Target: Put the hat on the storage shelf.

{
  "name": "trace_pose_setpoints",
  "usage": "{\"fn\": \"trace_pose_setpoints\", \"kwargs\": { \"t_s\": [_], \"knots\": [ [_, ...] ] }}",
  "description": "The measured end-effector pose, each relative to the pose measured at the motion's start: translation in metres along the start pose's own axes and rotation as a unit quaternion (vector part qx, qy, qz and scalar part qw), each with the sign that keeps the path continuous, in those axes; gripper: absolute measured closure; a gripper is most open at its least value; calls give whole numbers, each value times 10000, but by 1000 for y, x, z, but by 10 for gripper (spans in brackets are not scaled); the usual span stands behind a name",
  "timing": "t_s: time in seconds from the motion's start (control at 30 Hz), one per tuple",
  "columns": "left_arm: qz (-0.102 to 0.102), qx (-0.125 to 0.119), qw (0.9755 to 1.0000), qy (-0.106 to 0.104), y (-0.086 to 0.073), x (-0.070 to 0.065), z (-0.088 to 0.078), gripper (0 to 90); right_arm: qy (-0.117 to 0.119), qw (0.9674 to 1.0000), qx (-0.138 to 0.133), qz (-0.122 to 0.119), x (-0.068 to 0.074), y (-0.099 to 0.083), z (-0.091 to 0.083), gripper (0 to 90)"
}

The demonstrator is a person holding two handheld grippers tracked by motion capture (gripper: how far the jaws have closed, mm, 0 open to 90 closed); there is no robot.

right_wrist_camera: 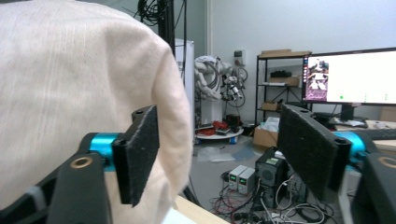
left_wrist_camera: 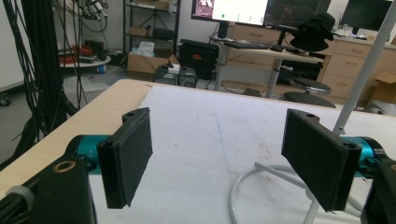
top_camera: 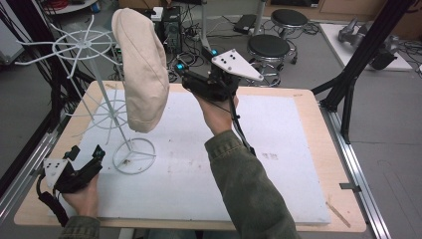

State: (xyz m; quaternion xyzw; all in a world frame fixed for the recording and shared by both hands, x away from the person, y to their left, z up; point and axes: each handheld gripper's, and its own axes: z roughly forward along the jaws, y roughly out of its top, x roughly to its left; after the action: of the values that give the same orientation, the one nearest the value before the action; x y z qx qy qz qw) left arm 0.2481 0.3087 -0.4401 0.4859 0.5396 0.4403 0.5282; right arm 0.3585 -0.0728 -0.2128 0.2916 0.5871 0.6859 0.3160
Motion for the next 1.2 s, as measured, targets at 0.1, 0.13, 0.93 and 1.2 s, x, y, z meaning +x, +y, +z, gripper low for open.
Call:
{"fn": "trace_pose_setpoints", "kwargs": {
  "t_s": [0.1, 0.13, 0.93, 1.2],
  "knots": [
    [23, -1, 10000, 0, 0, 0, 0, 246, -49, 10000, 12, -41, -4, -6, -9, 218],
    [26, -4, 10000, -1, 1, 0, 0, 246, -91, 9999, 19, -54, -6, -7, -12, 213],
    [5, 13, 10000, -49, 0, -5, -7, 244, -1875, 9813, 402, 139, -69, -49, -136, 194],
    [-37, 14, 10000, -71, 1, -3, -10, 239, -2293, 9714, 570, 246, -83, -83, -169, 191]
  ]
}}
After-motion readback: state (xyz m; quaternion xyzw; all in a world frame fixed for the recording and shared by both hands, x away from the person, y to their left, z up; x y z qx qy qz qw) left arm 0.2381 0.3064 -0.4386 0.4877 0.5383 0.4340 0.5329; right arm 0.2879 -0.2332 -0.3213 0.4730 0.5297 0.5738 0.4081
